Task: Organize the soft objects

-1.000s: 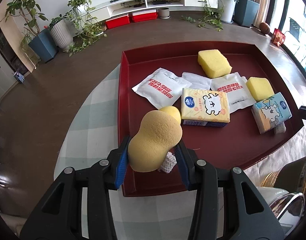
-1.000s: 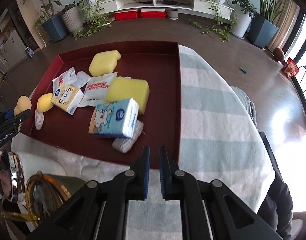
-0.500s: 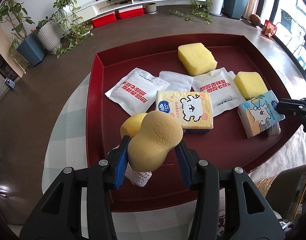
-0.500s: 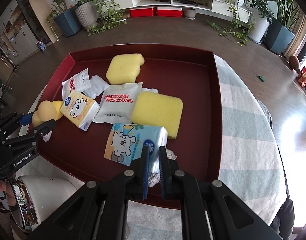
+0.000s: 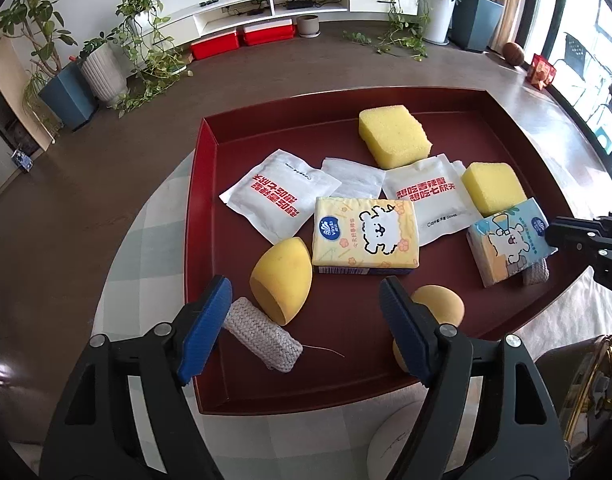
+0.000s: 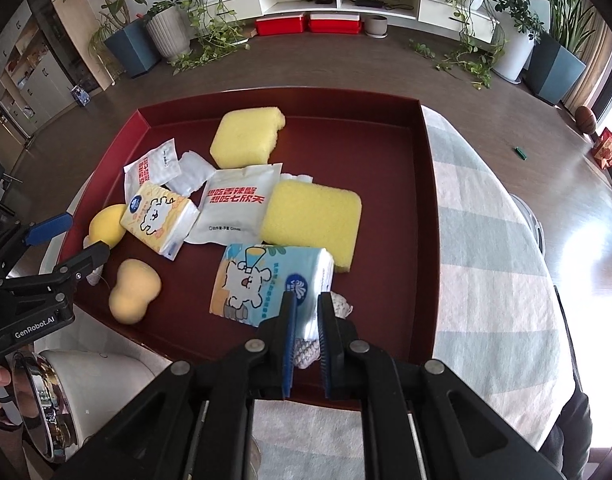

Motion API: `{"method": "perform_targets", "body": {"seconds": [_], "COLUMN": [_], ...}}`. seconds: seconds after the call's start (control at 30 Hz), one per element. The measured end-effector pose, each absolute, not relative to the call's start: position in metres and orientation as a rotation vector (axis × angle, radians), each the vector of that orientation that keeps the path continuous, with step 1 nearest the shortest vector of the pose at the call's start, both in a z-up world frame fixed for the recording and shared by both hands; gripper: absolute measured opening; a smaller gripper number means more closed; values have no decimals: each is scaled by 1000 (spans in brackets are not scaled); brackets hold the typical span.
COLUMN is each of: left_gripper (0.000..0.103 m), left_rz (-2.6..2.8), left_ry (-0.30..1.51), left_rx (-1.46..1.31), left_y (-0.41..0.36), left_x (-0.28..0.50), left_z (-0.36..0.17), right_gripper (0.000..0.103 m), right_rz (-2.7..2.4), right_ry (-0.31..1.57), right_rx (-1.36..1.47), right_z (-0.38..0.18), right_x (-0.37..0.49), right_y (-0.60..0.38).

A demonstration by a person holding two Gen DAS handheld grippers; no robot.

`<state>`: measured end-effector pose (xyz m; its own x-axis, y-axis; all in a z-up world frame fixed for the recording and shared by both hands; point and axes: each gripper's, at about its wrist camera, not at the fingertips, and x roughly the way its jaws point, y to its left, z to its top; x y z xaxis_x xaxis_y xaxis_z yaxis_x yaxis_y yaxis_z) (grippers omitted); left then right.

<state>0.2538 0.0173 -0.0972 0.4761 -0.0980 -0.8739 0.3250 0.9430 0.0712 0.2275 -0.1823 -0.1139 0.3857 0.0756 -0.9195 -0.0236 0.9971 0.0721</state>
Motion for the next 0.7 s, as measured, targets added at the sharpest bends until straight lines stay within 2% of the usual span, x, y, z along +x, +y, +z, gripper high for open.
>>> {"method": "perform_targets", "body": {"seconds": [0.07, 0.37, 0.5, 0.57, 0.7], "left_gripper": [80, 81, 81, 81, 81], "left_rz": [-260, -219, -199, -201, -186], "left_ry": [1037, 990, 977, 976, 971], "left_rx": [234, 185, 171, 162, 169], "left_y": [18, 34, 39, 41, 49], "left_x": [253, 242, 240, 238, 228], "left_z": [-94, -78, -72, -70, -66], "right_gripper": [10, 10, 14, 17, 38], "right_rz": [63, 61, 70, 110, 74], "right_ry": [1172, 1163, 1172, 1193, 1197], "right_rx": [47, 61, 129, 169, 154], "right_z": [-113, -108, -109, -110, -111], "right_x": [226, 222, 231, 236, 231], "right_y": [-182, -186, -190, -188, -189]}}
